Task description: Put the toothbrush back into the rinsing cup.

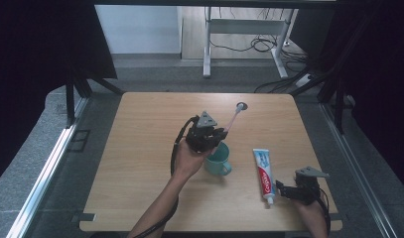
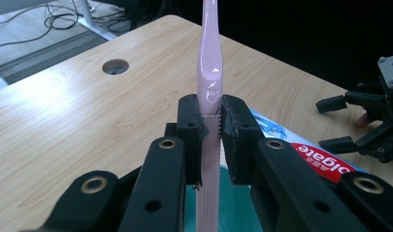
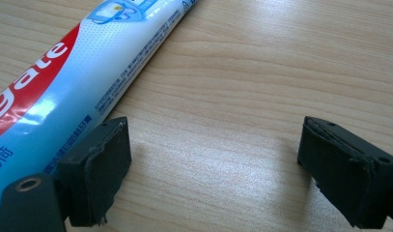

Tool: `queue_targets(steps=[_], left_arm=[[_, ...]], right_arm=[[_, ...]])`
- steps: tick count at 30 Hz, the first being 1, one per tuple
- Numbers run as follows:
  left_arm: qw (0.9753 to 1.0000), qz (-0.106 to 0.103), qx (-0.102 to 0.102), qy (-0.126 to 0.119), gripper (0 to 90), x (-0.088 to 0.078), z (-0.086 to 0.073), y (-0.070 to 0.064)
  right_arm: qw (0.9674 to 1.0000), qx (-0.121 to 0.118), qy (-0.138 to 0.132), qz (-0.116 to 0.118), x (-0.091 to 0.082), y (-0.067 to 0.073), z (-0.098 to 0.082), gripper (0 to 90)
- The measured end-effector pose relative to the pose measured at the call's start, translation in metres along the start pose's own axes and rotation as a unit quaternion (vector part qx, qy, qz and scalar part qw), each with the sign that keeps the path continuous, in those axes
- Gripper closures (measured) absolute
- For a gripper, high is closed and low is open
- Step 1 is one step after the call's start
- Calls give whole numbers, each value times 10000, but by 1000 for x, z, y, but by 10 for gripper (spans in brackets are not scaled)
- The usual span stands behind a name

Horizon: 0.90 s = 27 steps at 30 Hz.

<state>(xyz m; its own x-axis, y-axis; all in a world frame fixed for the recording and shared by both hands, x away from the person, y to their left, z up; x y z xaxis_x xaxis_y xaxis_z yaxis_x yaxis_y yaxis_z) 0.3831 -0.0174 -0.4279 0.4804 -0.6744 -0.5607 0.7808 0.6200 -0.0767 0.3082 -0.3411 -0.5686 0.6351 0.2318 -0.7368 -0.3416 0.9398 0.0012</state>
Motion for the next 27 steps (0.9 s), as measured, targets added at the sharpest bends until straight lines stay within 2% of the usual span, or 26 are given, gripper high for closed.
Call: queue_targets(steps=[9, 16, 27], left_arm=[[10000, -3, -11, 53, 792, 9, -11, -2], [9999, -6, -116, 59, 792, 14, -23, 0], [9998, -4, -163, 135, 792, 19, -37, 2]], right_arm=[[10000, 3, 5, 7, 0, 0, 0, 113], [10000, -6, 3, 8, 0, 0, 0, 113], [10000, -8, 4, 12, 0, 0, 0, 113]])
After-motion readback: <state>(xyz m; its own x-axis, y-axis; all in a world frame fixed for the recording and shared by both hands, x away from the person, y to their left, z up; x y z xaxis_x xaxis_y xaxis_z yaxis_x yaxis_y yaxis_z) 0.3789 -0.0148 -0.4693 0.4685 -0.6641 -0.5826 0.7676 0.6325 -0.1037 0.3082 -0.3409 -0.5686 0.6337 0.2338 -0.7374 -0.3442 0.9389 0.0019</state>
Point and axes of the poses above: each handheld gripper's, and its own axes: x roughly forward along the jaws, z roughly out of its top, y roughly to its left, the point moved 4 cm from there along x, roughly forward along the jaws, and after that the axes turned 4 degrees about y, right-handed, at the moved point
